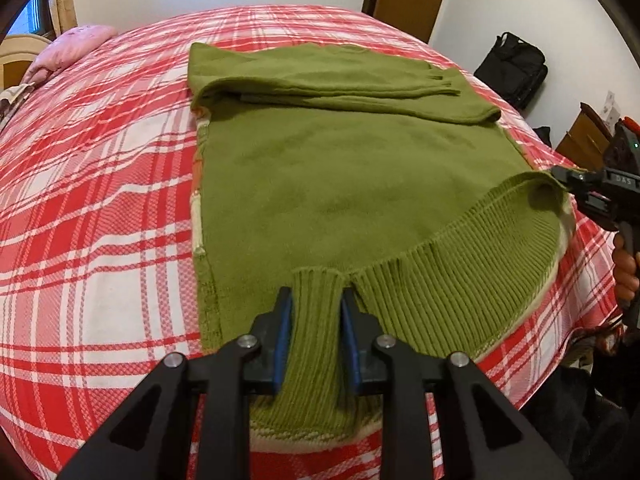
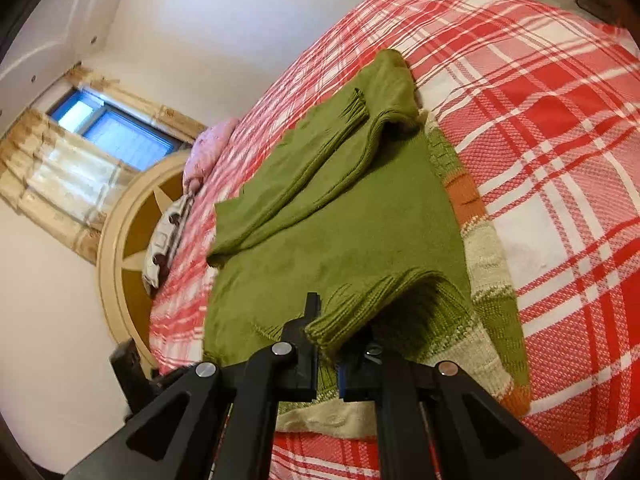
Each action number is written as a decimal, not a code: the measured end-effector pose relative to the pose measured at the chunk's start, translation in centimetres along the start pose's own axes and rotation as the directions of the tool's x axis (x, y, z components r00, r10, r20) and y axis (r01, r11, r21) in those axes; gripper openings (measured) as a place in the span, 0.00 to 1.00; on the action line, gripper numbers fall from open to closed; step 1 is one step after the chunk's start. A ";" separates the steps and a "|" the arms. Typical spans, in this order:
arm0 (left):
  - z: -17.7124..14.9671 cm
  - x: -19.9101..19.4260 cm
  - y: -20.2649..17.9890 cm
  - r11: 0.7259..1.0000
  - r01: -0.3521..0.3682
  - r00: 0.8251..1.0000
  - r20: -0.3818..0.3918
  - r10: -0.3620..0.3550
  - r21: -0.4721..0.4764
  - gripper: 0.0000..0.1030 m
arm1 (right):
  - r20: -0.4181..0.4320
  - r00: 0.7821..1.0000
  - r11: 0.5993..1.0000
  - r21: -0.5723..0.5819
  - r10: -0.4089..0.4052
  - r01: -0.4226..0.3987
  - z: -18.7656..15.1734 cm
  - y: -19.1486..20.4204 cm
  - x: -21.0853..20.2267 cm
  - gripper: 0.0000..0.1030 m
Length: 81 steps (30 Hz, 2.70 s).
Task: Fold small clothes
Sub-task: 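Hold the ribbed hem pinched in both grippers and adjust the grip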
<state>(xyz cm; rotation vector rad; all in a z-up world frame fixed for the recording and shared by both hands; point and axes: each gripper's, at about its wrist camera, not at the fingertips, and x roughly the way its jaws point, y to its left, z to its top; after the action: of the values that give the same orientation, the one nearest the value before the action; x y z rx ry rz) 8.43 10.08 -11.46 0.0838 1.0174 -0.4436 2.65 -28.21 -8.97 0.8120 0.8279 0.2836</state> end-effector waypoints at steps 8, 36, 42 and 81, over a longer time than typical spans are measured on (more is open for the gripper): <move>-0.1 -0.1 0.4 0.999 0.012 1.000 0.007 -0.012 -0.048 0.23 | 0.063 0.996 0.997 0.056 0.057 -0.060 0.4 -0.8 -3.1 0.06; -1.0 -1.3 0.9 0.988 0.142 0.990 0.036 -0.140 -0.056 0.49 | 0.114 0.886 0.660 -0.626 -0.449 0.415 -2.4 3.5 3.8 0.26; -2.0 -1.0 -1.1 0.994 0.080 0.996 0.030 -0.083 0.075 0.47 | 0.092 0.890 0.671 -0.623 -0.448 0.402 -3.1 3.4 3.0 0.16; -0.8 -3.1 2.2 0.992 0.006 0.994 0.111 0.008 -0.122 0.06 | 0.246 0.879 0.745 -0.468 -0.408 0.476 -4.5 5.1 -1.7 0.09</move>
<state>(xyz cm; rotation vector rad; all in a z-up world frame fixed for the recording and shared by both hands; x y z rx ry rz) 7.28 13.27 -9.63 -0.0503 0.9322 -0.3801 -1.43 -23.26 -6.12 0.1051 0.7480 0.0166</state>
